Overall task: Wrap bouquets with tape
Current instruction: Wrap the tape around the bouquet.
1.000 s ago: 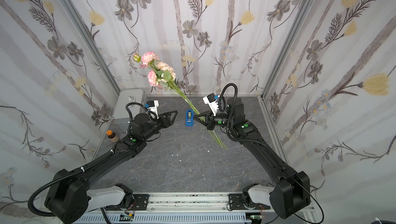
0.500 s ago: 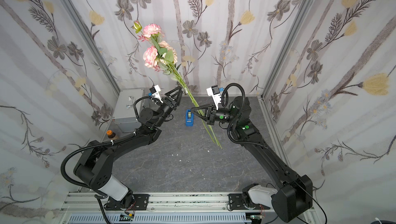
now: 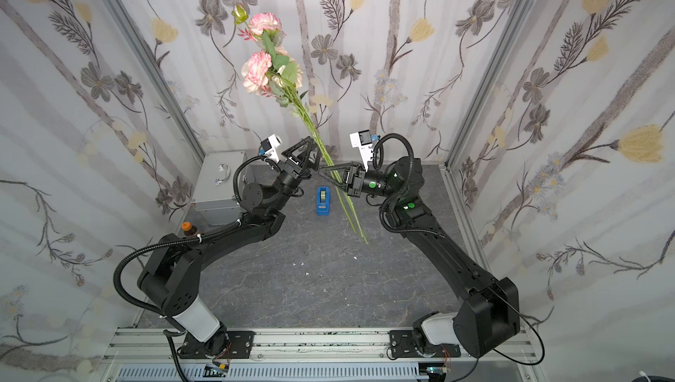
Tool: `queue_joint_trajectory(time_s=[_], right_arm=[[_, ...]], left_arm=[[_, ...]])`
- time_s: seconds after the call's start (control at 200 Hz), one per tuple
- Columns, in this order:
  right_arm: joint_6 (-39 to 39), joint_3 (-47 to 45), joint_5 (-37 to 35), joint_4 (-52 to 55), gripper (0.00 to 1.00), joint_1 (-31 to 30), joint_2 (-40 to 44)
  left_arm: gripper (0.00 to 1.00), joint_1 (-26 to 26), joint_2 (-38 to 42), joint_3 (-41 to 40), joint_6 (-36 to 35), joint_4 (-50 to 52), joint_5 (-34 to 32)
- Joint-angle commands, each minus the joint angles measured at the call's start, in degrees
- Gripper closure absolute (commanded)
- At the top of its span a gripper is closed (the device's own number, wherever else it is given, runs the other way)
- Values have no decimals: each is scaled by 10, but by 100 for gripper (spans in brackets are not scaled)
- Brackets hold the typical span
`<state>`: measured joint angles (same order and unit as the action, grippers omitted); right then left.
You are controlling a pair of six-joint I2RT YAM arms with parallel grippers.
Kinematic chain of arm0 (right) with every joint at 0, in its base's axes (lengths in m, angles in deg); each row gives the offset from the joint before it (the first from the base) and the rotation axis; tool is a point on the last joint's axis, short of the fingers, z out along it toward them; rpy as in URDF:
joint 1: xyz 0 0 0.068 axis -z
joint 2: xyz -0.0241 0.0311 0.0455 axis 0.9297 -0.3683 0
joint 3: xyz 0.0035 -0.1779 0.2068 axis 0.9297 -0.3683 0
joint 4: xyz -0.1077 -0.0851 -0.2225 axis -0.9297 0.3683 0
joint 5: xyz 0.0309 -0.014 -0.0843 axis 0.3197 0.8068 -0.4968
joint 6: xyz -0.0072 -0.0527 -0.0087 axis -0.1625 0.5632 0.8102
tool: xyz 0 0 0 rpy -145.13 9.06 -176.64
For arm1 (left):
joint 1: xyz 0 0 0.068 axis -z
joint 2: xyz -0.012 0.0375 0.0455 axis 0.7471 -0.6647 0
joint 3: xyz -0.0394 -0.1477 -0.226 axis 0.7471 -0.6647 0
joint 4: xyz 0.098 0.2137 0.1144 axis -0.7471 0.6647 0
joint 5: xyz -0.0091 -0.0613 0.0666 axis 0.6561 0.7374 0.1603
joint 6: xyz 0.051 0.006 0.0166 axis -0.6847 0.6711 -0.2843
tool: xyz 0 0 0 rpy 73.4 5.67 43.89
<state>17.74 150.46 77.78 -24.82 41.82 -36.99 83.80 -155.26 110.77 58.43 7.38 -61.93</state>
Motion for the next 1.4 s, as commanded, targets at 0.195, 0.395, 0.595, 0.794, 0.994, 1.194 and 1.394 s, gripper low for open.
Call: queue_joint_trajectory(time_s=[0.195, 0.395, 0.595, 0.794, 0.994, 1.194, 1.394], right_arm=[[-160, 21, -5, -184, 100, -1, -66], [-187, 30, 0, -214, 100, 0, -88], [-216, 28, -4, -250, 100, 3, -98], [-256, 32, 2, -303, 100, 2, -103], [-269, 30, 8, -317, 100, 2, -105], [-272, 28, 7, -317, 100, 4, -117], [-274, 41, 1, -317, 100, 17, -127]], left_arm=[[13, -2, 1, 26, 14, -23, -36], [18, -2, -1, 47, 18, -23, -20], [30, -1, -7, 54, 18, -22, -15], [19, -3, -15, 37, 9, -22, -41], [20, 1, -33, 62, 23, -22, -23], [25, 7, -37, 89, 36, -22, 3], [35, 11, -30, 75, 46, -22, 5]])
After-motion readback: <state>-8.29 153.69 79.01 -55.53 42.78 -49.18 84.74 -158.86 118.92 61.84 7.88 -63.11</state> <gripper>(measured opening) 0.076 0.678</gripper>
